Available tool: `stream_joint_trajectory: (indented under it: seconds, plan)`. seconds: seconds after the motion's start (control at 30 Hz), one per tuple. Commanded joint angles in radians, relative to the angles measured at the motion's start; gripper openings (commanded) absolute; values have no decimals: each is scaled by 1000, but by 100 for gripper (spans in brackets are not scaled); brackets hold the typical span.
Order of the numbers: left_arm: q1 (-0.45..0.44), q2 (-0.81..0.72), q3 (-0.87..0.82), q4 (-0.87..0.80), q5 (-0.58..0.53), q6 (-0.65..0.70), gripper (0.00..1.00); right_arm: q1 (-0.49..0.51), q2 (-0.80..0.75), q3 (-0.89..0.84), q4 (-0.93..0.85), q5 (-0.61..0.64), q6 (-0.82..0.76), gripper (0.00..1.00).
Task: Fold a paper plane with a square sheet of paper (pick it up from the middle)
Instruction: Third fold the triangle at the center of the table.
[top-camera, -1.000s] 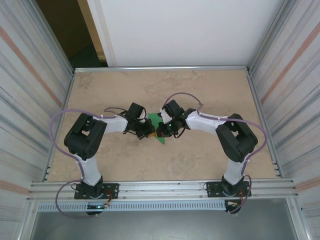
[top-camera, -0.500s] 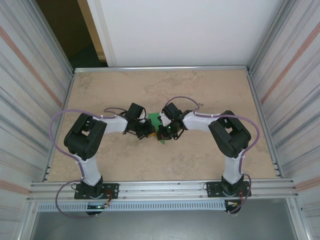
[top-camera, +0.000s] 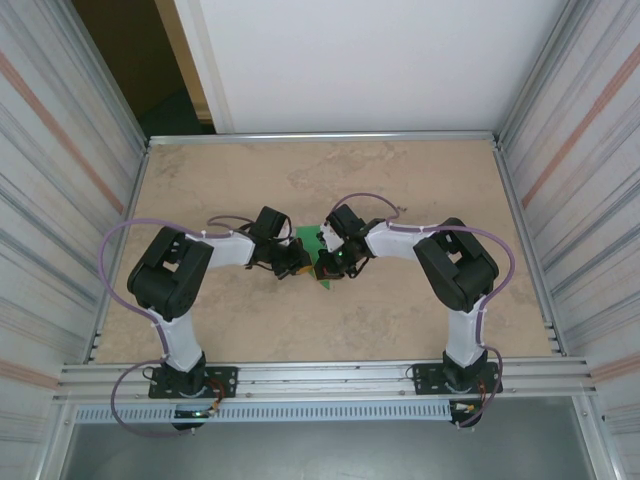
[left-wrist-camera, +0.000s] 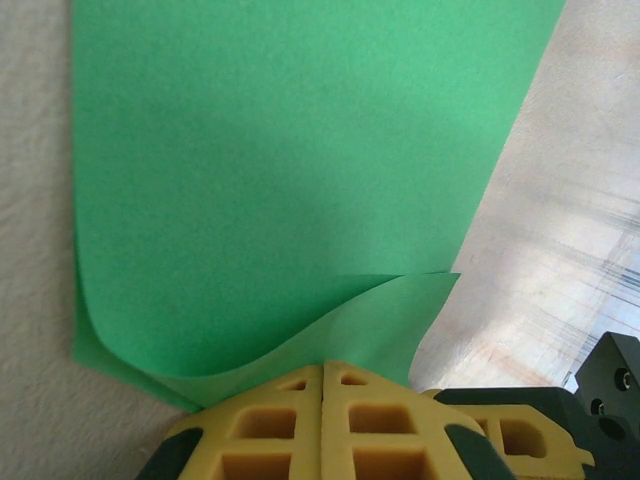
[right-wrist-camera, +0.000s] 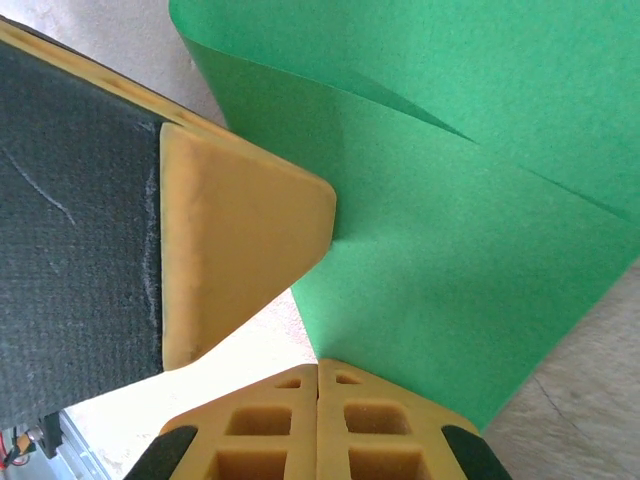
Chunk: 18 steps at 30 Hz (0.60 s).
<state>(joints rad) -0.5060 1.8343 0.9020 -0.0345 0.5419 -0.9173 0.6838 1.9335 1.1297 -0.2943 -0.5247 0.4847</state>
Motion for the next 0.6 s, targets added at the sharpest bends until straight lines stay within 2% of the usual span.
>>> stream_joint_trajectory:
  seconds: [0.0, 0.57]
  plan:
    - [12, 49, -58, -132, -115, 5, 2, -9, 19, 15, -52, 4, -39, 2]
    - [32, 90, -77, -132, -131, 25, 2, -14, -3, -38, -89, 10, -66, 1]
